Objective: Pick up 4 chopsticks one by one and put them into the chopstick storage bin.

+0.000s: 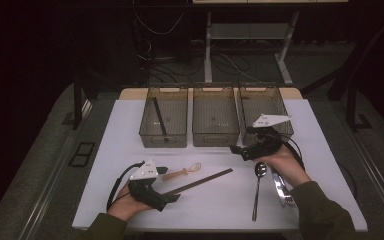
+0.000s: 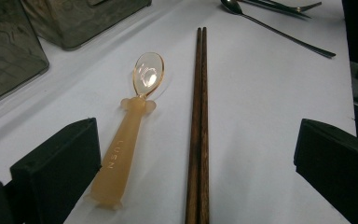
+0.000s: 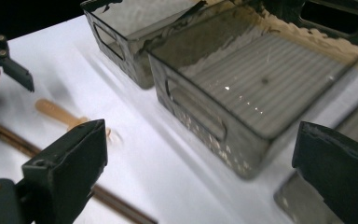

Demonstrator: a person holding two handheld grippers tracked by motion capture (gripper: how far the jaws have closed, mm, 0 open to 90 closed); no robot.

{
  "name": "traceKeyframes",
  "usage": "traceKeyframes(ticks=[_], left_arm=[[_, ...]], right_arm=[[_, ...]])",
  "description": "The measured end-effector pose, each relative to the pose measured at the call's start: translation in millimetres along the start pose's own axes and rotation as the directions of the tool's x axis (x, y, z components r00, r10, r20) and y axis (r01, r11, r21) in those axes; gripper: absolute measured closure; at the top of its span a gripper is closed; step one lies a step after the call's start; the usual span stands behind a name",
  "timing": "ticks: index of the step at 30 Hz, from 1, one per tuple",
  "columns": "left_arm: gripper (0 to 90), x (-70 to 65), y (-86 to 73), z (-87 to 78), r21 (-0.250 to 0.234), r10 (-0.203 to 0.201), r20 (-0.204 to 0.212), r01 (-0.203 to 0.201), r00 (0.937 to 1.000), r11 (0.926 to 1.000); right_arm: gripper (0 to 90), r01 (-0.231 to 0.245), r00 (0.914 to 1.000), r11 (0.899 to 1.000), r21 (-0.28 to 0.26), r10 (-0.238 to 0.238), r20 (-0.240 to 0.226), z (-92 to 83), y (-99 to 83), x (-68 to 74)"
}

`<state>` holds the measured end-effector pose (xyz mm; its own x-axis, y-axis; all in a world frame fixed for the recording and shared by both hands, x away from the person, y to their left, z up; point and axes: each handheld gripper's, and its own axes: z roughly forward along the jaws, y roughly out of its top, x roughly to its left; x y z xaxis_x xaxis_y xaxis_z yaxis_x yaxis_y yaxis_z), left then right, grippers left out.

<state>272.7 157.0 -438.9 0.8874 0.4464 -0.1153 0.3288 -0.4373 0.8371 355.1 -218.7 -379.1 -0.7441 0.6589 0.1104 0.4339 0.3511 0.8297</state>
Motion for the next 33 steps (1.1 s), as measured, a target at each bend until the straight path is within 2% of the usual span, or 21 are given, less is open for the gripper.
traceKeyframes(ticks=[6,21,25,29,33], left_arm=[[0.0,0.5,-0.3,0.2,0.002,-0.002,-0.006,0.002,1.0,1.0],[0.1,-0.2,0.3,-0.4,0.007,0.002,-0.025,-0.002,0.9997,1.0],[0.1,0.0,0.9,-0.9,0.016,0.008,-0.032,-0.007,0.9994,0.9998],[0.1,-0.2,1.7,-1.9,0.022,0.015,-0.042,-0.014,0.999,0.9997],[0.1,0.6,2.1,-2.8,0.021,0.016,-0.043,-0.016,0.999,0.9997]], right_arm=[[3.4,-0.026,0.9996,0.999,-0.019,0.027,0.012,-19.6,-28.6,-2.7],[3.4,-0.061,0.9964,0.996,-0.059,0.065,0.055,-61.0,-87.5,7.6],[3.5,-0.075,0.996,0.995,-0.069,0.078,0.043,-66.5,-99.0,9.7],[3.5,-0.079,0.9952,0.994,-0.07,0.083,0.052,-69.0,-106.3,11.7],[3.4,-0.05,0.997,0.998,-0.048,0.053,0.056,-71.3,-112.7,14.9]])
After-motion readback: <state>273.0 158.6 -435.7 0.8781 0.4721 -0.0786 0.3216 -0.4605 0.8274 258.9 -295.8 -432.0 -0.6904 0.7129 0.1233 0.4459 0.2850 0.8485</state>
